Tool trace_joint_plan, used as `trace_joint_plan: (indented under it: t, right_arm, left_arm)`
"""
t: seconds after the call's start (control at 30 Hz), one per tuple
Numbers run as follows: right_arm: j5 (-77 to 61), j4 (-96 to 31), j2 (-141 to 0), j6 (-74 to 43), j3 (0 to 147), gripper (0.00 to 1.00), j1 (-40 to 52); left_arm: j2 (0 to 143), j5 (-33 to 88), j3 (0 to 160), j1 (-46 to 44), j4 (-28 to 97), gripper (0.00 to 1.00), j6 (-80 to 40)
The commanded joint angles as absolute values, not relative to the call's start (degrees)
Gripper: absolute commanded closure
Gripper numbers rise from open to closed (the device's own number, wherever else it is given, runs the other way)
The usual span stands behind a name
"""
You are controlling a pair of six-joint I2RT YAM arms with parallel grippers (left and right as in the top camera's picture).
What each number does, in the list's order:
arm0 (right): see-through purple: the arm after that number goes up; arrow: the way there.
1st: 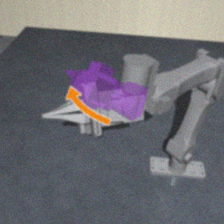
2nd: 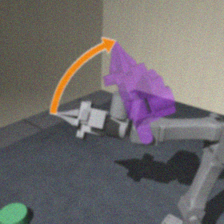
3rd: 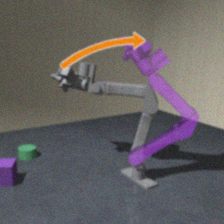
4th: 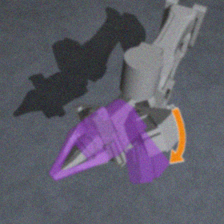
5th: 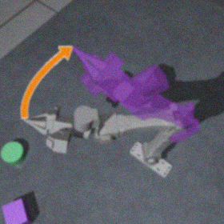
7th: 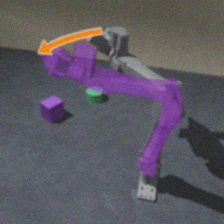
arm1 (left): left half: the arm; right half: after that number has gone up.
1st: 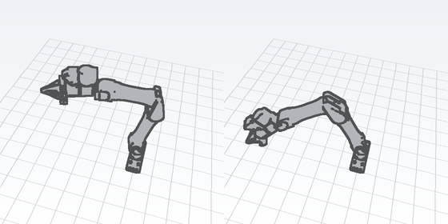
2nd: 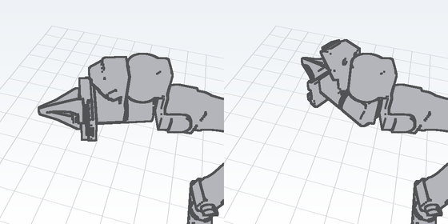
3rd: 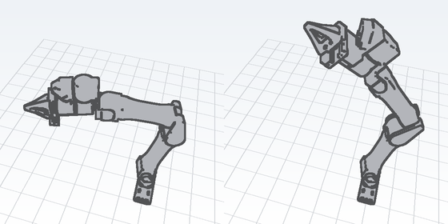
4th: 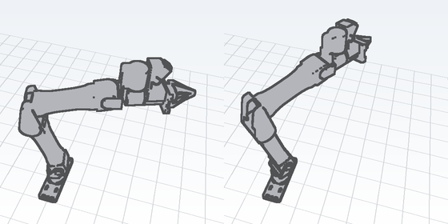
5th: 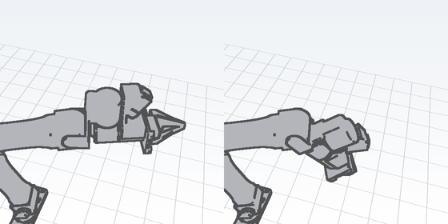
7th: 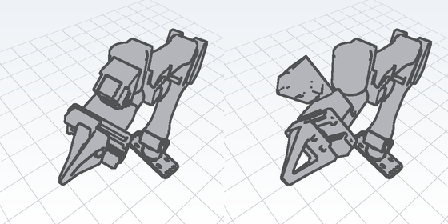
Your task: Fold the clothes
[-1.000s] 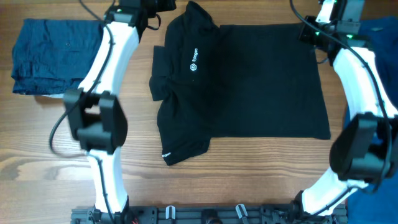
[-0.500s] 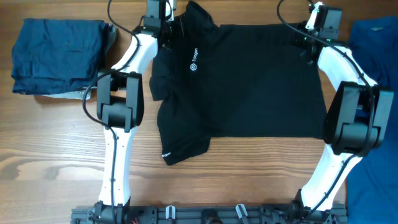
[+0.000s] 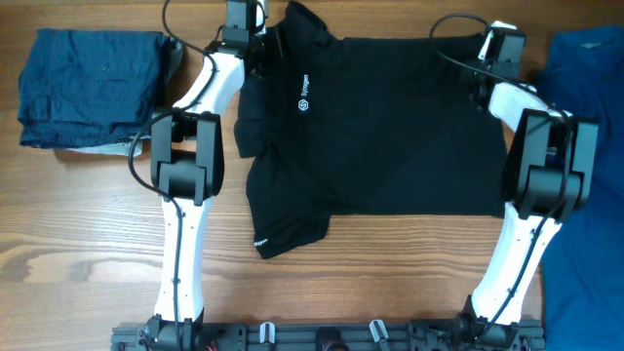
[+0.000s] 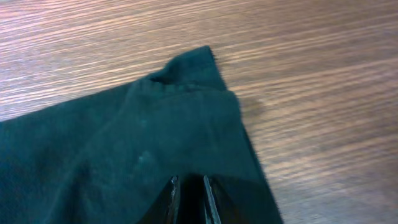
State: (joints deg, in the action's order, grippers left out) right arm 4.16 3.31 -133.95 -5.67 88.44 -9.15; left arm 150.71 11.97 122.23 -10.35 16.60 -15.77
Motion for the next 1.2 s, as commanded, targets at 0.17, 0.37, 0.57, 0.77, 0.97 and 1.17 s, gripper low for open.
trace_joint_plan:
  t: [0.17,0.37,0.57,0.77,0.97,1.17]
  right_arm:
    - [6.0,3.4,-136.2,-4.7,88.7,0.86,-13.1]
    - [0.2,6.8,-135.4,-4.7,89.1,0.79,-13.4]
    - [0.2,-7.7,-117.4,-6.5,89.3,0.50,-13.4]
    - [0.3,-51.4,-95.5,-19.7,89.3,0.35,-16.0]
    - [3.4,-74.1,-88.6,-31.8,84.1,0.34,-16.4]
    - [3.0,-63.0,-82.7,-32.9,64.3,0.25,-17.9]
  left_arm:
    - [152.8,8.8,122.4,-7.9,19.2,0.96,-15.3]
    - [151.2,8.9,123.0,-7.5,14.6,0.96,-15.3]
    - [135.1,7.6,127.0,-5.7,22.4,0.61,-15.3]
    - [113.4,7.2,127.0,-6.2,67.0,0.36,-15.7]
    - [104.4,6.0,125.6,-12.7,86.5,0.43,-19.0]
    - [96.5,3.5,110.6,-19.7,84.0,0.41,-21.5]
